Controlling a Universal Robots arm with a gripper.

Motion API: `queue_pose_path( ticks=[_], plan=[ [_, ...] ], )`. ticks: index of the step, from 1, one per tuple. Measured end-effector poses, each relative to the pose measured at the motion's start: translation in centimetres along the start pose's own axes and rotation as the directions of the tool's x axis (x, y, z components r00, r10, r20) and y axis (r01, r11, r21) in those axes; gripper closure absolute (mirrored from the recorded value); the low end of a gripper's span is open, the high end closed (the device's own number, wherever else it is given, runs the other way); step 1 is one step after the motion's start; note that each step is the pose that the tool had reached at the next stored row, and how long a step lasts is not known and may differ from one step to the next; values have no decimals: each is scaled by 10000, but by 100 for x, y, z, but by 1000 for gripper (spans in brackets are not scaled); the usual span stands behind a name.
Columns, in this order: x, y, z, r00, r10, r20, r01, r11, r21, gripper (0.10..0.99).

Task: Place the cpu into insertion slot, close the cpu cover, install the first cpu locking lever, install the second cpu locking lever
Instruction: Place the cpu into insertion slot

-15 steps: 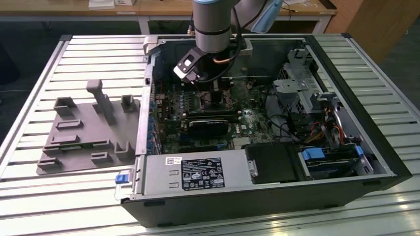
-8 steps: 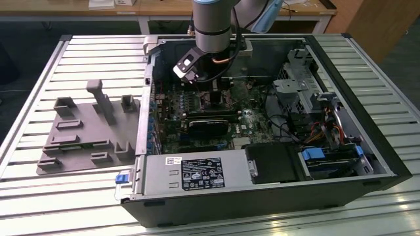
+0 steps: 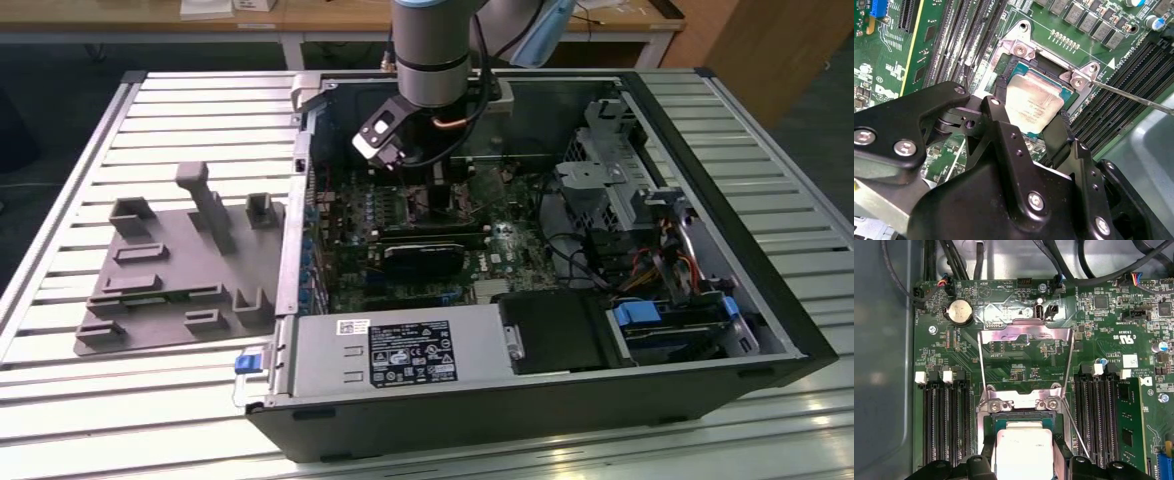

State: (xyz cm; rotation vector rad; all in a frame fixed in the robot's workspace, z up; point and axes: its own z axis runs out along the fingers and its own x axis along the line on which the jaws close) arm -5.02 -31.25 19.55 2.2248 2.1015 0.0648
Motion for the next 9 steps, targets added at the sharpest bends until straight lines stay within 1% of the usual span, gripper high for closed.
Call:
queue_pose_path(
  ticks=[6, 9],
  plan=[
    [0, 0, -1, 9995, -300, -31, 300, 9996, -6, 549],
    [0, 0, -1, 9994, -330, -35, 330, 9995, -7, 549]
  ],
)
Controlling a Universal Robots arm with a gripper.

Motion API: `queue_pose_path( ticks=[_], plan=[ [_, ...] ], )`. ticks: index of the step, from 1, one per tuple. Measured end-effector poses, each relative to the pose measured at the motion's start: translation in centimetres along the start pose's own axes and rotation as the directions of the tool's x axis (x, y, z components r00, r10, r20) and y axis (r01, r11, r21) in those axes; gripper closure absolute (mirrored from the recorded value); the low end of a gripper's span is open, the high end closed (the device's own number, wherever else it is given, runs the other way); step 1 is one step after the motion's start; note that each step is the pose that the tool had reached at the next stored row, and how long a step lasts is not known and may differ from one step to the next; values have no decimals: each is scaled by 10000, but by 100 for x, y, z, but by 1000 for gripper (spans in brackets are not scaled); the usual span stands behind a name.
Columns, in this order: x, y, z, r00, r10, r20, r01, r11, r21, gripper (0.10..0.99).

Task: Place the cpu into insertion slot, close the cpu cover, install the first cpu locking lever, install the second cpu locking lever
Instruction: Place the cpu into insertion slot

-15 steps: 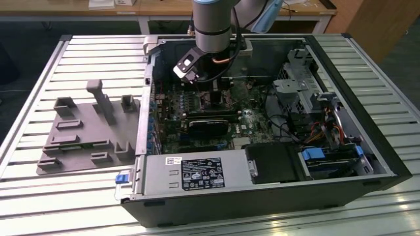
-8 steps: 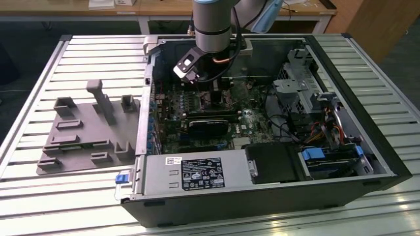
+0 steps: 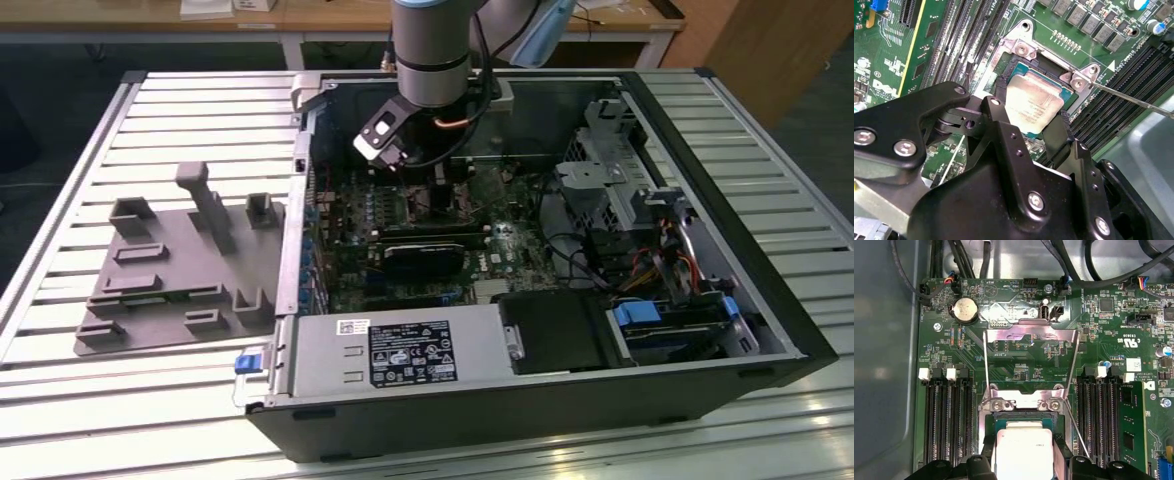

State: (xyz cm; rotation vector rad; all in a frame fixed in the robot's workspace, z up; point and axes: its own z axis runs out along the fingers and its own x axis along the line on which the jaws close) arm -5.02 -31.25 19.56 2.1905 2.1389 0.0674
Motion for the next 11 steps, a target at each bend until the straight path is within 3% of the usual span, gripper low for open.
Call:
queue_pose_path(
  ticks=[11],
  plan=[
    [1, 20, 3, 10000, -1, 1, 1, 10000, 1, 549]
  ],
)
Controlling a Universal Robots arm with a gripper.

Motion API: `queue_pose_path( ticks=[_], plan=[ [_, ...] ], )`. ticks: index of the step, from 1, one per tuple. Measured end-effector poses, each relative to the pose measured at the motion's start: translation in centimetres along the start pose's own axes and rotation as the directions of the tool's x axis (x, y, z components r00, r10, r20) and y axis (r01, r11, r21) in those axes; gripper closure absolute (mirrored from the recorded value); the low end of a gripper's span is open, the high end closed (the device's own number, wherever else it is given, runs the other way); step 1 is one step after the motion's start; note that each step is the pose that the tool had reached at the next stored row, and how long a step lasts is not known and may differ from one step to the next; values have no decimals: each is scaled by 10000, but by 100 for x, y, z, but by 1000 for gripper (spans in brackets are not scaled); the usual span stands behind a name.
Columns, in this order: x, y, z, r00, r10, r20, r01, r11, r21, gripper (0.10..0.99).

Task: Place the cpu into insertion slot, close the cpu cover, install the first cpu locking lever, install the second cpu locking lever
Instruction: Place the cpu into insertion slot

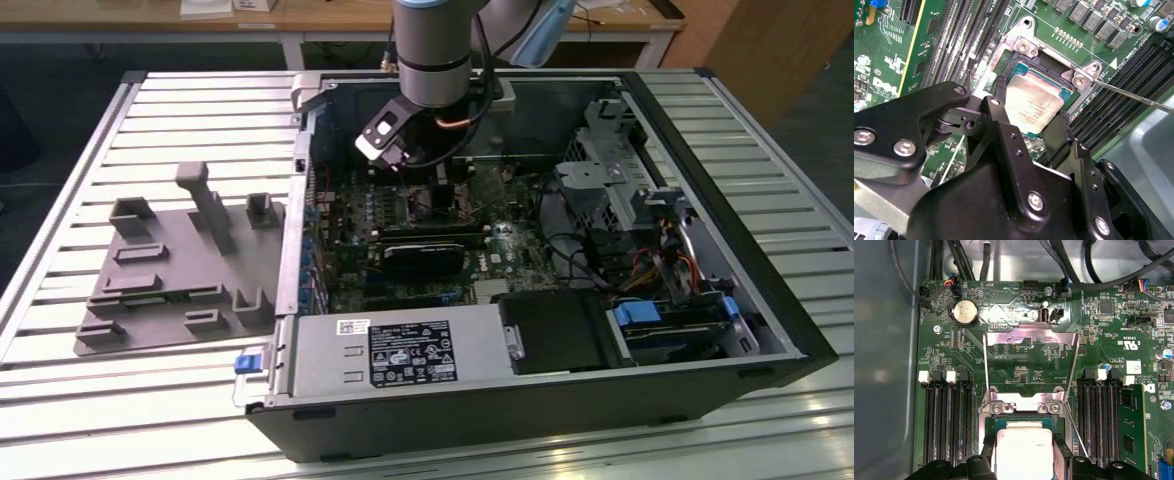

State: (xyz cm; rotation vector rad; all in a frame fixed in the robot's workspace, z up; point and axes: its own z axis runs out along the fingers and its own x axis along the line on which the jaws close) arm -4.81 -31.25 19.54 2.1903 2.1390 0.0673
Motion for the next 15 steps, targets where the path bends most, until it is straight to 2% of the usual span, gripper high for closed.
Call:
queue_pose_path(
  ticks=[15],
  plan=[
    [0, -1, 13, 10000, 0, 1, 0, 10000, 1, 549]
  ],
)
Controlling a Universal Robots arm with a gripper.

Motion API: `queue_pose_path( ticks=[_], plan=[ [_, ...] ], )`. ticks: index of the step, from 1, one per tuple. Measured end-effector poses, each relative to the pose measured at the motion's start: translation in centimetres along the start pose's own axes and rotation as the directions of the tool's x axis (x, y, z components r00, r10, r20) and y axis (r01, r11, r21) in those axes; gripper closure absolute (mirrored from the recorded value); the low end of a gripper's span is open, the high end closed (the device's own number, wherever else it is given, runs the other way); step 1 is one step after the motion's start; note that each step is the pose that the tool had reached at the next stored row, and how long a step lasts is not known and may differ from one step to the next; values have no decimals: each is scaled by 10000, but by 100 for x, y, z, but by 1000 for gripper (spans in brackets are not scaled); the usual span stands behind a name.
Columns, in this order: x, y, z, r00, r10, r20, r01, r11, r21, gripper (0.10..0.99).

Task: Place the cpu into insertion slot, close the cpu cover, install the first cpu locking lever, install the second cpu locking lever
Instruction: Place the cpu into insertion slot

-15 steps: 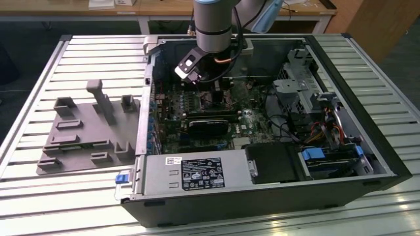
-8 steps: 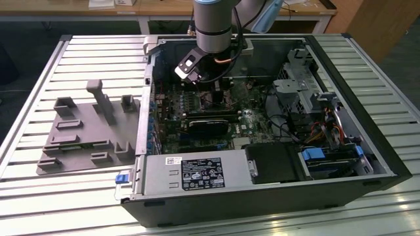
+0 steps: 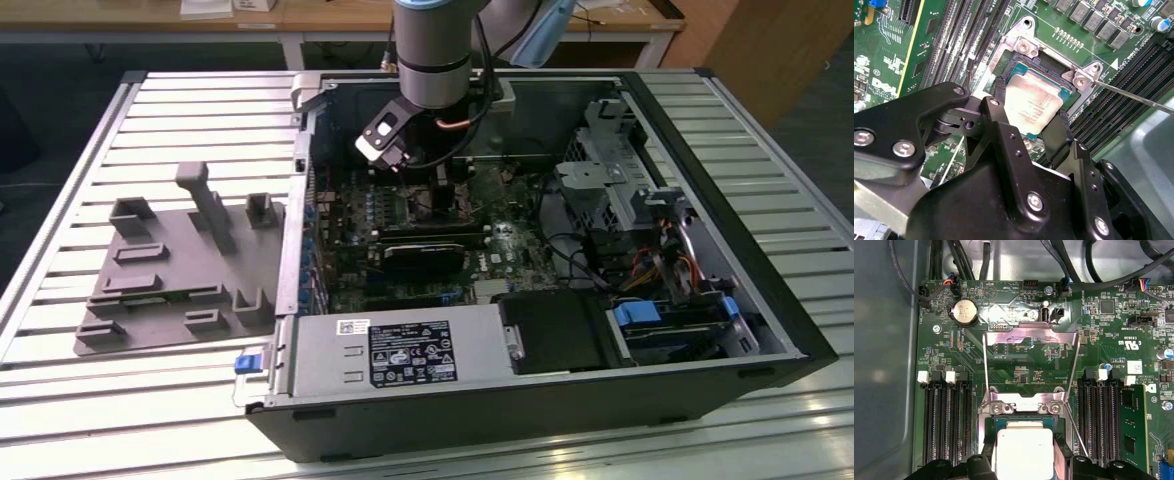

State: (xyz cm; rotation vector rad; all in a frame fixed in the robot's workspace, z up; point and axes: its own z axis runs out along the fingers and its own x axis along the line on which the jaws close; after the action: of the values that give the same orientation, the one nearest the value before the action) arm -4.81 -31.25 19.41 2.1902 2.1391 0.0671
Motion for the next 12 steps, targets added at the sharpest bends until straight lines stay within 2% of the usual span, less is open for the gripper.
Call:
queue_pose_path(
  ticks=[12],
  plan=[
    [1, 0, 4, 10000, 1, -4, -1, 10000, -2, 533]
  ],
)
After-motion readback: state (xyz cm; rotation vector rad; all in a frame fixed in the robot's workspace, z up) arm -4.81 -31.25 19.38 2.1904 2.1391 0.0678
